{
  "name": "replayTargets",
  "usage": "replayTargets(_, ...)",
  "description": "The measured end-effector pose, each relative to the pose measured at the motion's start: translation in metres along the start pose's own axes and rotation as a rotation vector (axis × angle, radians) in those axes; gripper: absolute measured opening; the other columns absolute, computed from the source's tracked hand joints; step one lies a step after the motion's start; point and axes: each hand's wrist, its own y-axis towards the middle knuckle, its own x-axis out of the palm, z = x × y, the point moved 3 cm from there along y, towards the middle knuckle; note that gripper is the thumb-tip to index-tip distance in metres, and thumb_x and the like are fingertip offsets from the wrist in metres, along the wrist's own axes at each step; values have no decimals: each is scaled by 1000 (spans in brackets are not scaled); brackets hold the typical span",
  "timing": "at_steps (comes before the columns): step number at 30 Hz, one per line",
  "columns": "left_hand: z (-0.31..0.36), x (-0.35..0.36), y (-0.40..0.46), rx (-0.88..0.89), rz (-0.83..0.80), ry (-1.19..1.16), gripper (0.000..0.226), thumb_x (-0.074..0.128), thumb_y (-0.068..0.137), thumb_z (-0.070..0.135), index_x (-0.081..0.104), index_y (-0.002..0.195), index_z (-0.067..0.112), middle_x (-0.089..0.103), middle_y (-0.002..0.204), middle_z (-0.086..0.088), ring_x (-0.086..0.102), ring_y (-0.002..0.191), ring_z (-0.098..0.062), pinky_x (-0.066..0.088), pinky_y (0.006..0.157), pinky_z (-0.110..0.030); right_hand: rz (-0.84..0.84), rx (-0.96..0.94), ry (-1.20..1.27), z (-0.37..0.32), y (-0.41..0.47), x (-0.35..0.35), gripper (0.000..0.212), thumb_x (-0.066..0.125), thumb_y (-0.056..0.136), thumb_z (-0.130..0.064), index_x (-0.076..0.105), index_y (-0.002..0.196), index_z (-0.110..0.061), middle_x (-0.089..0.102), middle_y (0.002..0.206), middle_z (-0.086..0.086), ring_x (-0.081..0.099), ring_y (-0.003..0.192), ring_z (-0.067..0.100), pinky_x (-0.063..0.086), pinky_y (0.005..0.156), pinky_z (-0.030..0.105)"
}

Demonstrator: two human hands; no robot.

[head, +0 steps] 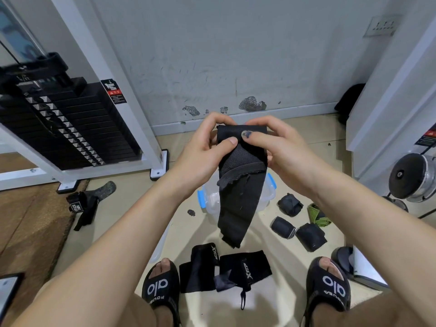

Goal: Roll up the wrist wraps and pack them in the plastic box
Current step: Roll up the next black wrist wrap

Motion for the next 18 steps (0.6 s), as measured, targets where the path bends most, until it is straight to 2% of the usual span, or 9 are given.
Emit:
replayTargets(2,0,1,-1,25,-2,12,20,58,99,9,56,109,26,64,92,0,59,87,-17,48,80,-35,10,13,-28,2,1,-1,7,68,97,-20,70,102,-15,64,91,4,63,82,20,47,76,36)
replayTargets(5,-1,2,-2,30,-11,6,25,55,98,4,55,108,27,62,93,-3,58,87,-20,47,79,-40,35,-45,-33,1,3,-2,3,72,94,-18,71,95,-15,66,89,5,63,83,19,47,78,38)
replayTargets(7,-1,3,-1,11,-13,-5,30,54,96,1,54,106,29,60,89,-1,57,84,-19,45,77,-41,36,-77,-28,1,4,-3,13,78,84,-19,73,95,-18,68,92,7,64,86,20,49,79,36)
replayTargets(9,-1,3,0,-39,-7,2,28,56,89,10,53,102,34,58,83,3,55,82,-18,44,77,-41,34,-93,0,2,4,-3,19,78,78,-18,74,96,-17,69,92,8,66,87,21,52,80,34)
replayTargets(12,-5,3,1,-138,-41,-5,16,59,89,32,54,103,36,63,87,11,61,87,-12,49,82,-36,39,-113,22,3,2,-3,18,77,84,-4,72,98,-14,69,89,8,66,86,21,52,78,33)
replayTargets(14,-5,4,1,-148,-36,-19,8,57,100,39,56,105,33,64,92,11,62,86,-9,50,79,-31,37,-122,31,3,1,-3,20,74,86,2,71,99,-13,69,91,9,66,88,22,53,80,34)
replayTargets(18,-3,4,4,-93,2,-32,5,54,107,23,58,103,25,58,89,3,55,80,-13,44,64,-25,41,-121,41,3,2,-2,23,74,84,3,71,98,-15,70,93,8,67,90,22,54,82,35)
